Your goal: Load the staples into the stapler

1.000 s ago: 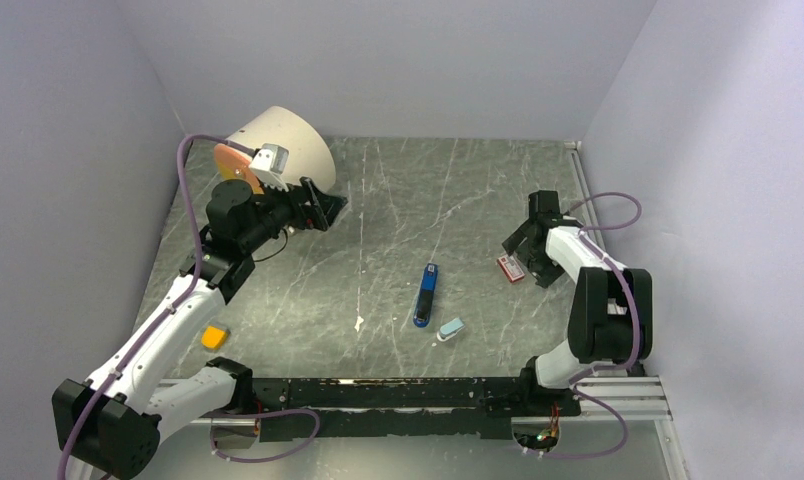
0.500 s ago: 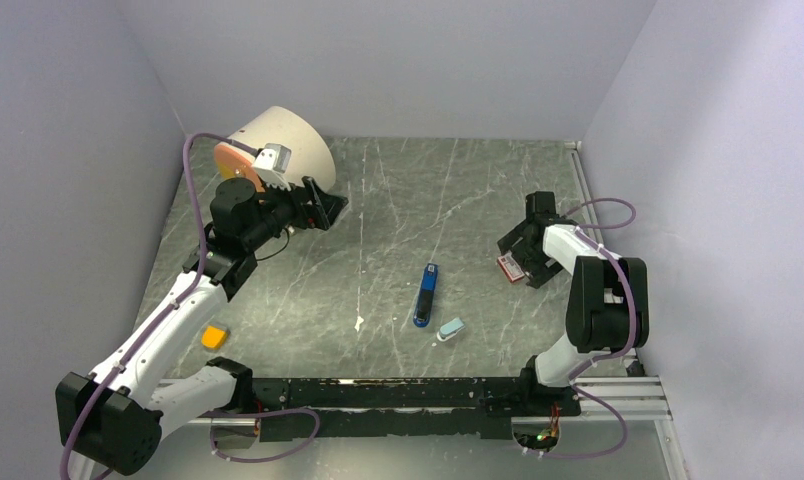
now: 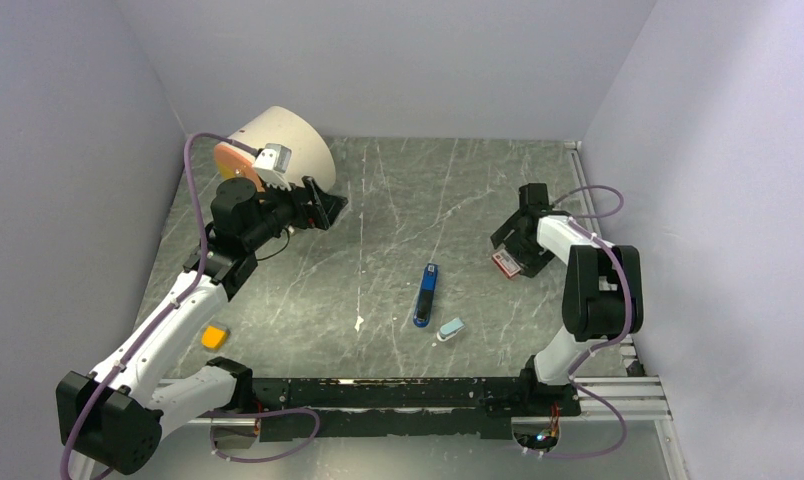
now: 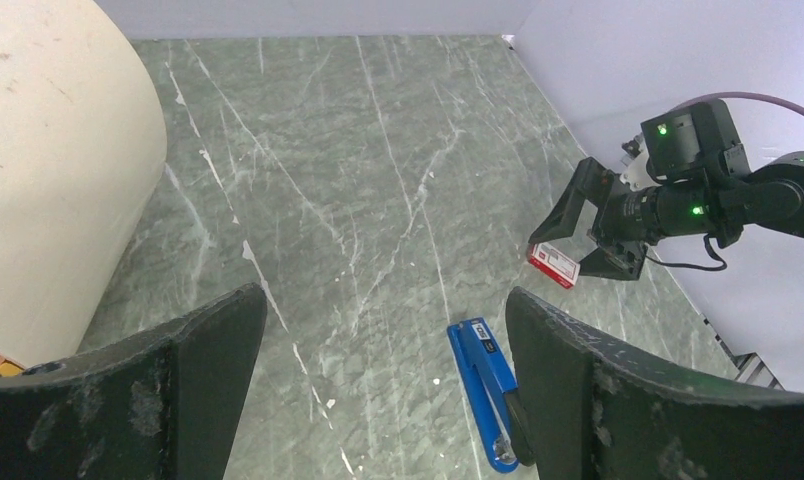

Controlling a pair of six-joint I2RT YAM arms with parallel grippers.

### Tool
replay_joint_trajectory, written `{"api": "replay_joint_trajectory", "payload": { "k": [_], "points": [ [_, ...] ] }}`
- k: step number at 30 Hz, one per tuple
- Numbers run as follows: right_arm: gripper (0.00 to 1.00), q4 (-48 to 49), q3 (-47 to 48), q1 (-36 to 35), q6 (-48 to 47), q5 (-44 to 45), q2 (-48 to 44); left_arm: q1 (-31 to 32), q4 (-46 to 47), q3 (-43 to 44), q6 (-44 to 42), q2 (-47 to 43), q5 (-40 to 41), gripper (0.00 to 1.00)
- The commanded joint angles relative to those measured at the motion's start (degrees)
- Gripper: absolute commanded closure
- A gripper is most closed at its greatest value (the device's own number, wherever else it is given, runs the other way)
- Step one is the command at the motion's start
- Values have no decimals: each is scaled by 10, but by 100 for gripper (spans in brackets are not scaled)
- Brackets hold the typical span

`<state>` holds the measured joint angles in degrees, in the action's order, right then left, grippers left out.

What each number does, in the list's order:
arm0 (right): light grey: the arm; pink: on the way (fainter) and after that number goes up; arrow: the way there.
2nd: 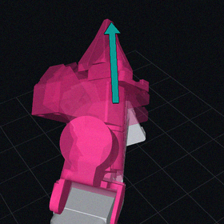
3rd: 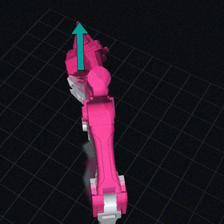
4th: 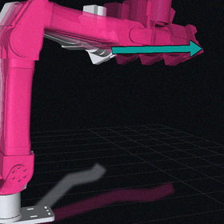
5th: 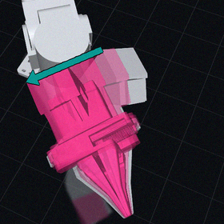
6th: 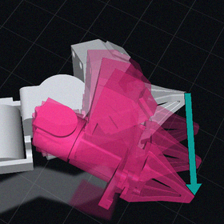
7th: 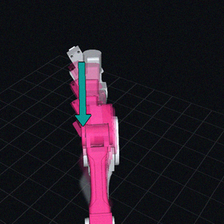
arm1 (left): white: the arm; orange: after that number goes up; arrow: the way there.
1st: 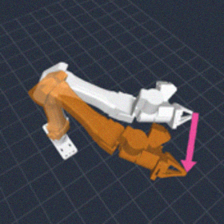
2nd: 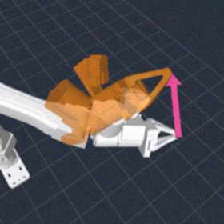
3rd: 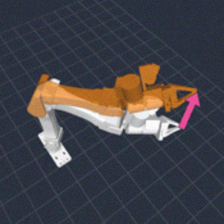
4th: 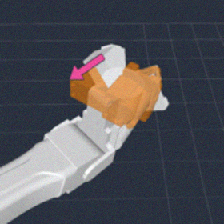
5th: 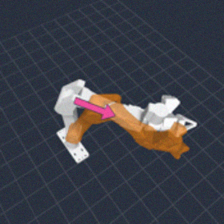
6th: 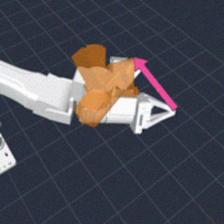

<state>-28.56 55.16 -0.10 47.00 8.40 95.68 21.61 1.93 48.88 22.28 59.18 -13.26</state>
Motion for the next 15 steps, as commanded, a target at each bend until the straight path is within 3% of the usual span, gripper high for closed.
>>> {"api": "replay_joint_trajectory", "payload": {
  "k": [1,7,15],
  "points": [
    [10,9,10,-26,-20,-19,29,-4,6,3,-5,2,14,7],
    [16,29,31,-68,-38,-58,58,-4,-1,0,-6,-5,24,7],
    [16,25,106,-164,-33,-30,126,-4,-16,5,-4,0,16,7]
  ]
}}
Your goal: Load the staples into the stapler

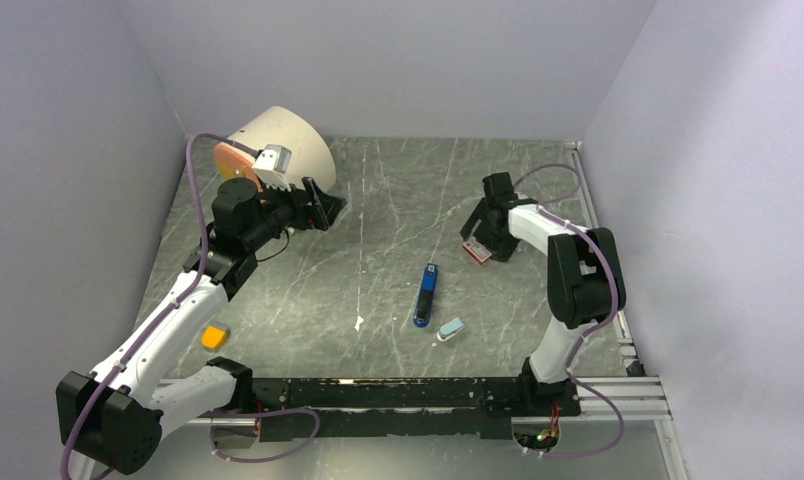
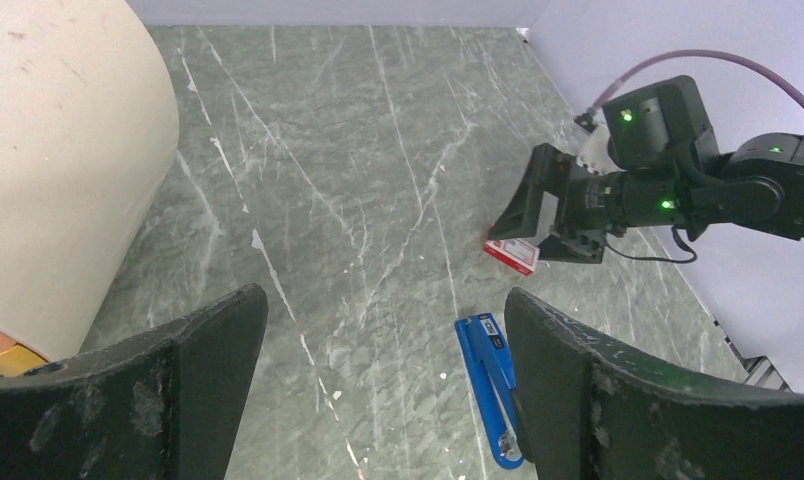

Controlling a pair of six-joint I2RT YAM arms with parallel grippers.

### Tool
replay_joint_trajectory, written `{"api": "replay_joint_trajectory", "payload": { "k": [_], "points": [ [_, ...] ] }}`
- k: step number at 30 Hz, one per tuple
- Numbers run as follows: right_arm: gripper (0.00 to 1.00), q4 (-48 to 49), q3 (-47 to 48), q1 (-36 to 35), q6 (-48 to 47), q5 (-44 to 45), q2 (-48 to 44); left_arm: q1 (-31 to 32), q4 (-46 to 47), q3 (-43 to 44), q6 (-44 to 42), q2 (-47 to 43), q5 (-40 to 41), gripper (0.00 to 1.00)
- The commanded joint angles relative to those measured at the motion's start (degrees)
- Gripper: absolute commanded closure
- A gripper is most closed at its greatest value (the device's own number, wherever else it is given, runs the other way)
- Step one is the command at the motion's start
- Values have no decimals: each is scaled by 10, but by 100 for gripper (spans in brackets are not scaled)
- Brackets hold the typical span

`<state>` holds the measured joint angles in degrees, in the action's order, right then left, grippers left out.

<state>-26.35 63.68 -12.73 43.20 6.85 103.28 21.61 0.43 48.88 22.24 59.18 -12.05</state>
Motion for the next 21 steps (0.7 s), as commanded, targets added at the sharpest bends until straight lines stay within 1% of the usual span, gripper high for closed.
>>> {"api": "replay_joint_trajectory", "payload": {
  "k": [1,4,6,9,12,15,17,19,21],
  "points": [
    [16,2,32,-46,5,-11,59,-4,1,5,-3,-1,4,7],
    [16,7,62,-64,-6,-10,81,-4,2,3,0,-1,3,7],
    [16,27,71,-69,-23,-9,83,-4,1,2,2,0,4,7],
    [13,53,75,-68,-82,3,67,-4,-1,3,4,3,1,7],
    [8,101,57,-68,-186,0,24,-4,-3,7,7,7,-3,8],
    [7,139,45,-65,-300,-52,-5,-4,-2,9,14,14,-16,7],
    [7,129,54,-64,-373,-88,-4,-4,0,11,20,21,-32,7],
    [7,110,63,-65,-445,-150,2,-4,0,15,25,31,-49,8],
    [8,101,69,-67,-485,-206,4,-4,-1,18,30,43,-57,11]
  ]
}}
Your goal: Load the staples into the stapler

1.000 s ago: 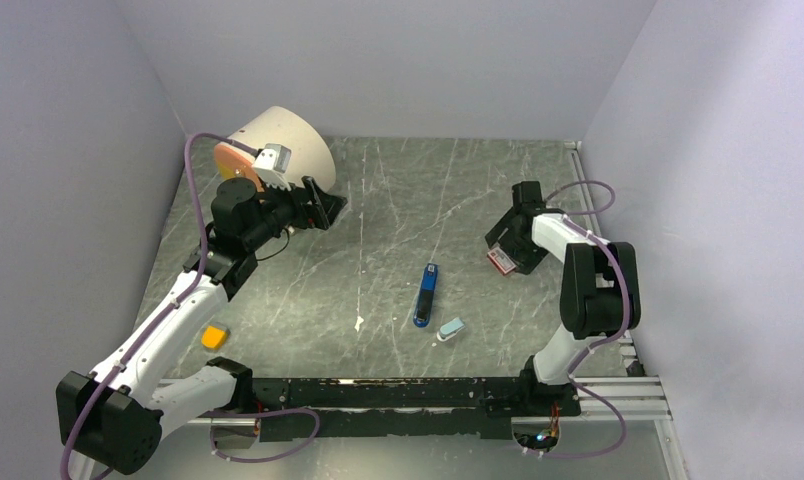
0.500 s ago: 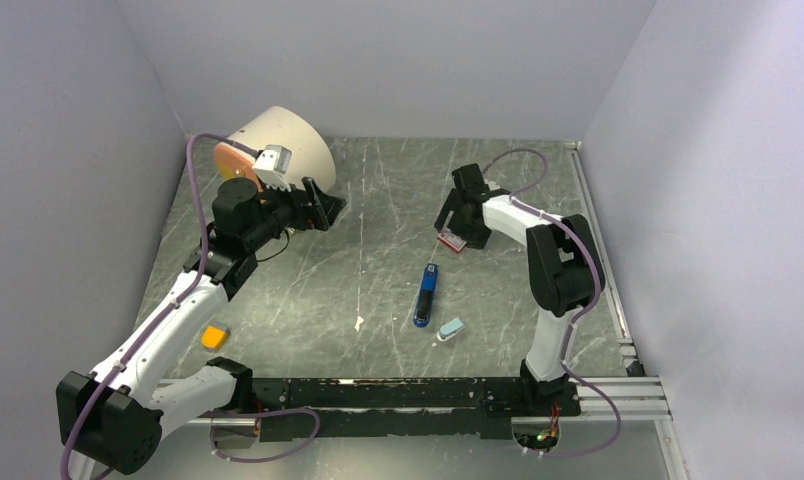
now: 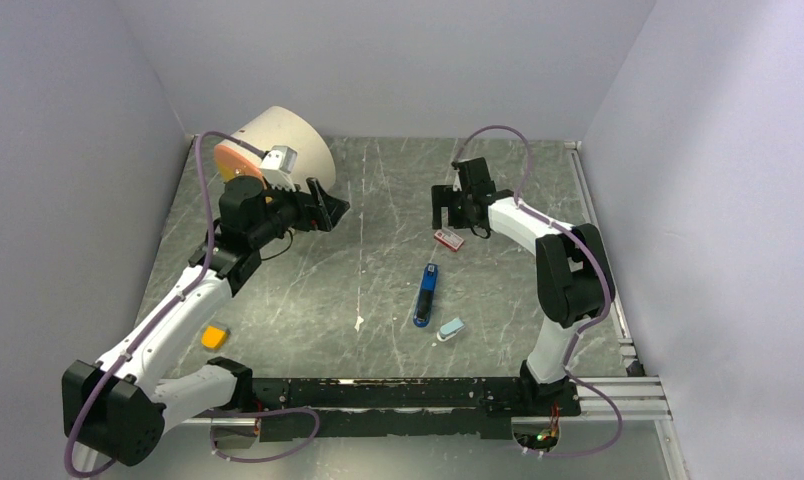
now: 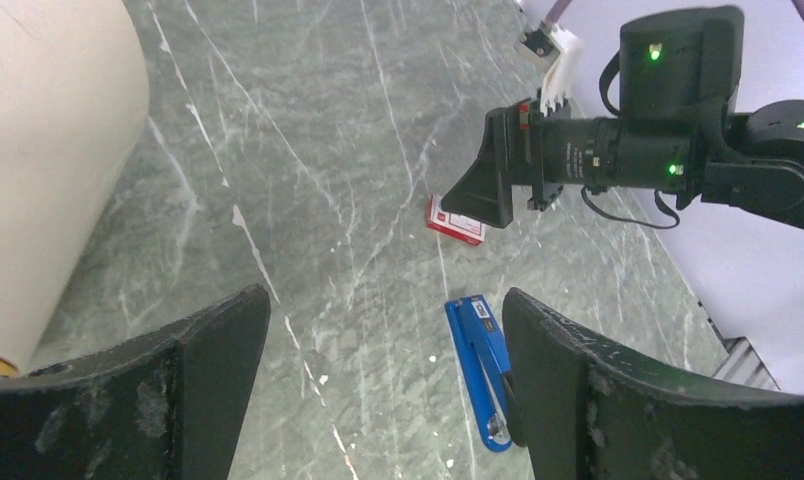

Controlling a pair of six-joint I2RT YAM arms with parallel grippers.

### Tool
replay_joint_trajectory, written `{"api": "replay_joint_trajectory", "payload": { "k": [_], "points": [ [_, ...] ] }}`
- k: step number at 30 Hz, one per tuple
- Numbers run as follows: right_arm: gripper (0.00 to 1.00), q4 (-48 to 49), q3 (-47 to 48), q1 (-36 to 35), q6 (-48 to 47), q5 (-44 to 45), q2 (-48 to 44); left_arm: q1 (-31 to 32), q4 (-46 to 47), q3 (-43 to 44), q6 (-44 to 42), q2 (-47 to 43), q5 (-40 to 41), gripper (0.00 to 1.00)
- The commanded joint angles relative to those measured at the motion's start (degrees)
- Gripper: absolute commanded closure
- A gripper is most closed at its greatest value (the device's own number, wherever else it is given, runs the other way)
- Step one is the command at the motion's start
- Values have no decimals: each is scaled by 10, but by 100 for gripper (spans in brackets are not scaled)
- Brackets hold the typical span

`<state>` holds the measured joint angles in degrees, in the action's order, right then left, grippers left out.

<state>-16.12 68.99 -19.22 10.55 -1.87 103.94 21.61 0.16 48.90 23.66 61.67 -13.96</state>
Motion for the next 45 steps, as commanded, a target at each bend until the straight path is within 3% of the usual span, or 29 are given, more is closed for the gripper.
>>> {"api": "replay_joint_trajectory", "payload": {
  "k": [1,13,18,25,32,34,37,41,45],
  "points": [
    [10,-2,18,-2,-176,-133,-1,-4,0,19,18,23,-39,12],
    [11,-100,56,-3,-316,-48,48,-4,13,12,30,40,-35,14],
    [21,-137,71,-3,-337,-62,79,-4,11,11,34,52,-24,15],
    [25,-152,65,-5,-363,-97,87,-4,22,9,44,59,-18,15],
    [37,-182,62,-12,-409,-100,105,-4,15,11,86,75,-19,16],
    [41,-189,69,-12,-411,-105,114,-4,5,13,100,79,-20,15],
    [48,-194,79,-12,-409,-108,123,-4,-1,4,125,77,-17,3],
    [49,-179,92,-13,-397,-114,127,-4,-18,-30,162,64,18,3],
    [49,-155,110,-33,-402,-120,134,-4,12,-78,204,51,3,4]
  ]
}}
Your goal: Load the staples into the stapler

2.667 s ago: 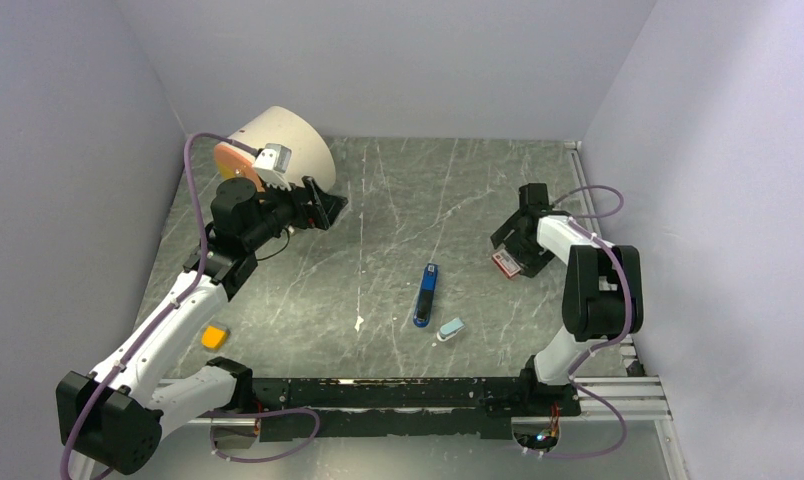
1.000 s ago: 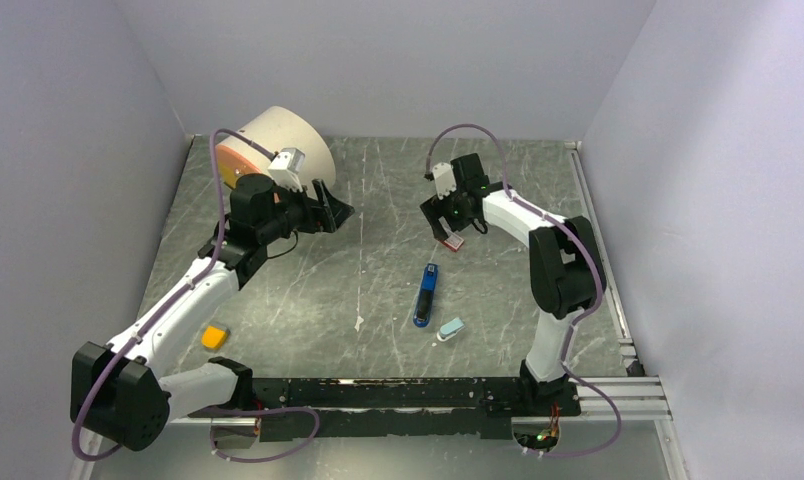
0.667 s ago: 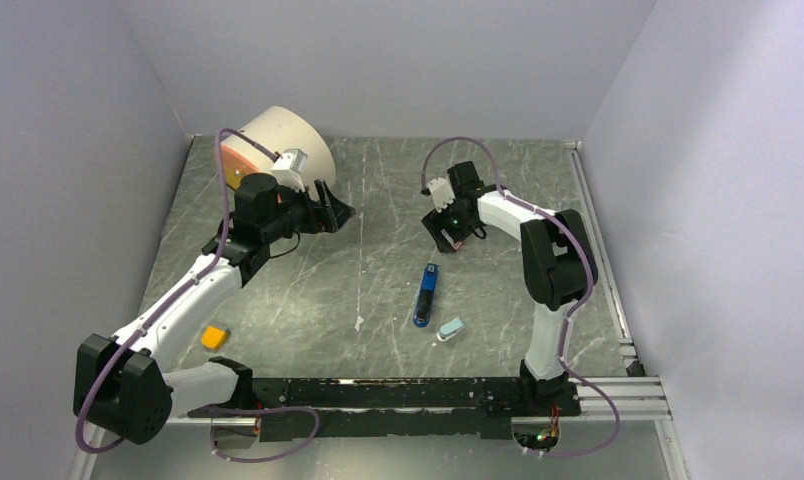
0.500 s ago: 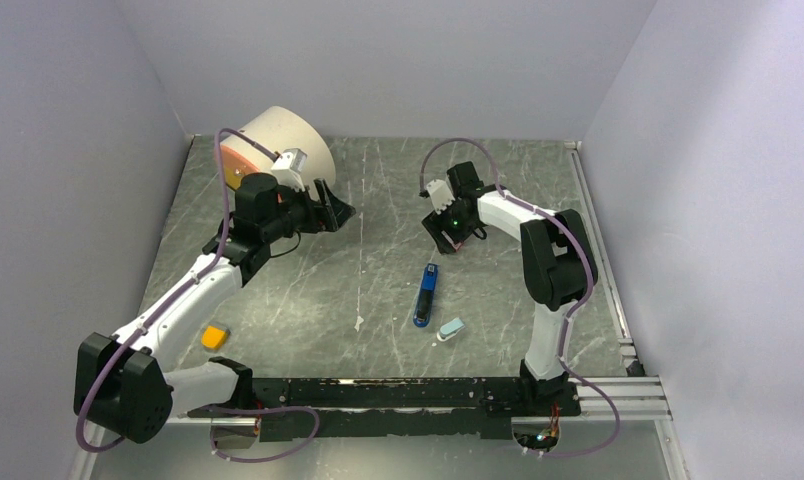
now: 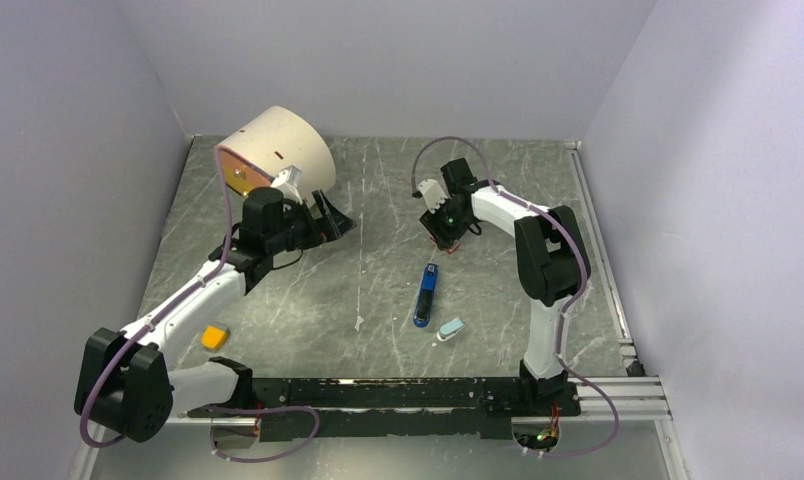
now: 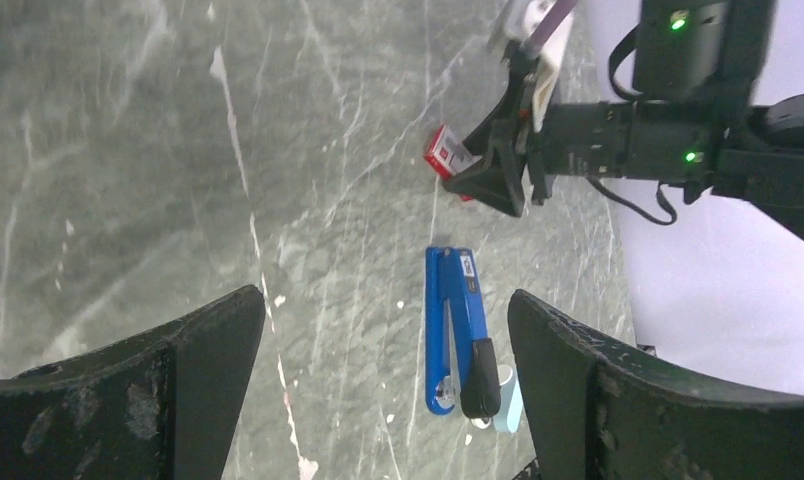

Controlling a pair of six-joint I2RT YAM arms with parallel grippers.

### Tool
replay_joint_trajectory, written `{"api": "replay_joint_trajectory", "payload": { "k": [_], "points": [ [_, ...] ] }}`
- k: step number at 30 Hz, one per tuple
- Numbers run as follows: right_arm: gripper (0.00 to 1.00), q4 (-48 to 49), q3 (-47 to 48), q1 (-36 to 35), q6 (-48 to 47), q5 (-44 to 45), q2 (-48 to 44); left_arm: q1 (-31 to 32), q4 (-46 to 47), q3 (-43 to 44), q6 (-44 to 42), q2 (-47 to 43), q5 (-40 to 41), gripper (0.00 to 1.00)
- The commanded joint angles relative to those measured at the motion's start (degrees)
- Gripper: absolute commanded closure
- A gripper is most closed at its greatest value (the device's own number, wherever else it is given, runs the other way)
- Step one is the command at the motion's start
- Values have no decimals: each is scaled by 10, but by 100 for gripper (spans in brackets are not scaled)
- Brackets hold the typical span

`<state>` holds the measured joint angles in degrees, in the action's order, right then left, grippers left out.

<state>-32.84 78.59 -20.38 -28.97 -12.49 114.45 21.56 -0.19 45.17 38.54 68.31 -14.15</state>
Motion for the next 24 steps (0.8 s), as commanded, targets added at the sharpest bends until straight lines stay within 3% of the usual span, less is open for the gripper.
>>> {"api": "replay_joint_trajectory", "payload": {
  "k": [1,7,13,19,24],
  "points": [
    [49,17,21,-30,-11,-15,33,-4,26,-54,66,-18,1,5],
    [51,32,81,-74,-19,-40,66,-6,8,-116,129,-44,47,3],
    [56,51,80,-95,-19,-35,65,-13,3,-146,153,-49,34,3],
    [31,72,32,-89,-24,14,27,-13,3,-142,138,-47,30,3],
    [26,-13,33,-83,-77,-10,30,-13,7,-138,135,-35,21,3]
  ]
}}
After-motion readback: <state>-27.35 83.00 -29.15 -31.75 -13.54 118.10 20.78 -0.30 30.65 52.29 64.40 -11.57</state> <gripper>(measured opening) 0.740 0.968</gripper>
